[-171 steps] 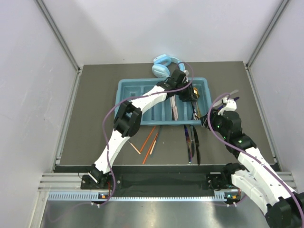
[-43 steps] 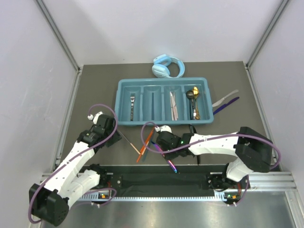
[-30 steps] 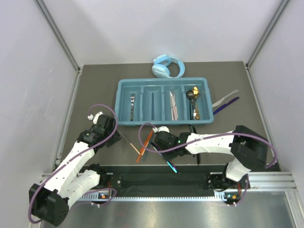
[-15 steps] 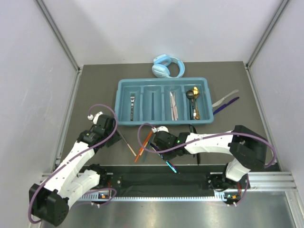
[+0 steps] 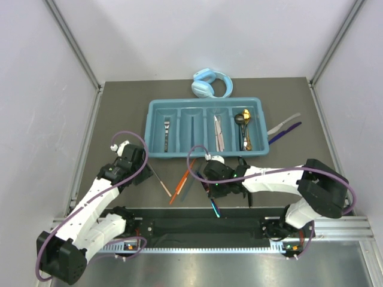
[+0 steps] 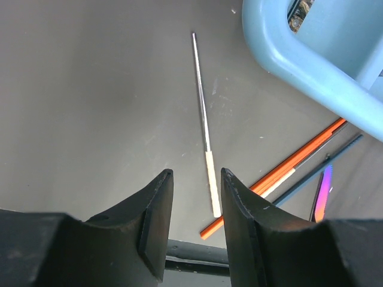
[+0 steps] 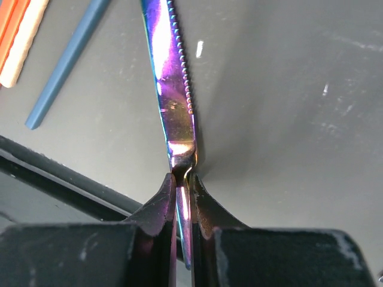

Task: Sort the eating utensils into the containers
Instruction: Pick up the knife at the center of the board.

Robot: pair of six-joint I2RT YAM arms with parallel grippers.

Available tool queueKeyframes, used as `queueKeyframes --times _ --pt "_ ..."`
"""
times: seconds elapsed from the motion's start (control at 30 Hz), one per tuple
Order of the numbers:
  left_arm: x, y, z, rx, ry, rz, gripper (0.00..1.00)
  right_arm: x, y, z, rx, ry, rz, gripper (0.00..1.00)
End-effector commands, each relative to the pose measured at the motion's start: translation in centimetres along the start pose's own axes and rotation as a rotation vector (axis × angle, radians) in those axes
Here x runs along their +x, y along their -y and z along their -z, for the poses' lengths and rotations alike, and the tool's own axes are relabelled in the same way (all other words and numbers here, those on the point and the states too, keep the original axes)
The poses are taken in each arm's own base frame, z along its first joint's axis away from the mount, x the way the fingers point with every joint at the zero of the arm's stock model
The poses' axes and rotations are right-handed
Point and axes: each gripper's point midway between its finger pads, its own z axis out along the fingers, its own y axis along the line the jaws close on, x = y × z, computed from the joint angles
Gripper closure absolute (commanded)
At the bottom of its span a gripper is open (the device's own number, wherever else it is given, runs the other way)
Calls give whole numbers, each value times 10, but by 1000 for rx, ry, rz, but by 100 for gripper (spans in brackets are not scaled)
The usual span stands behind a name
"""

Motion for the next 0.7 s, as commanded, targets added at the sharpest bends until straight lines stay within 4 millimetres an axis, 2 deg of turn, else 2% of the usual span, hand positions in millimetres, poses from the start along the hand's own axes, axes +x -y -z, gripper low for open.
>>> queueKeyframes --times 0.0,0.33,0.47,0.63,0.67 --pt "-3 -1 0 4 15 -9 57 26 75 -7 268 -67 -21 100" --pt "-2 0 0 7 12 -14 57 8 103 -4 318 -28 -102 100" --pt "-2 0 -1 5 11 -16 57 3 106 -8 332 -44 -81 99" --pt "-2 0 0 8 12 -15 57 1 103 -17 343 -90 -41 87" --pt "-2 0 0 7 11 -15 57 0 102 -17 338 -89 -42 81"
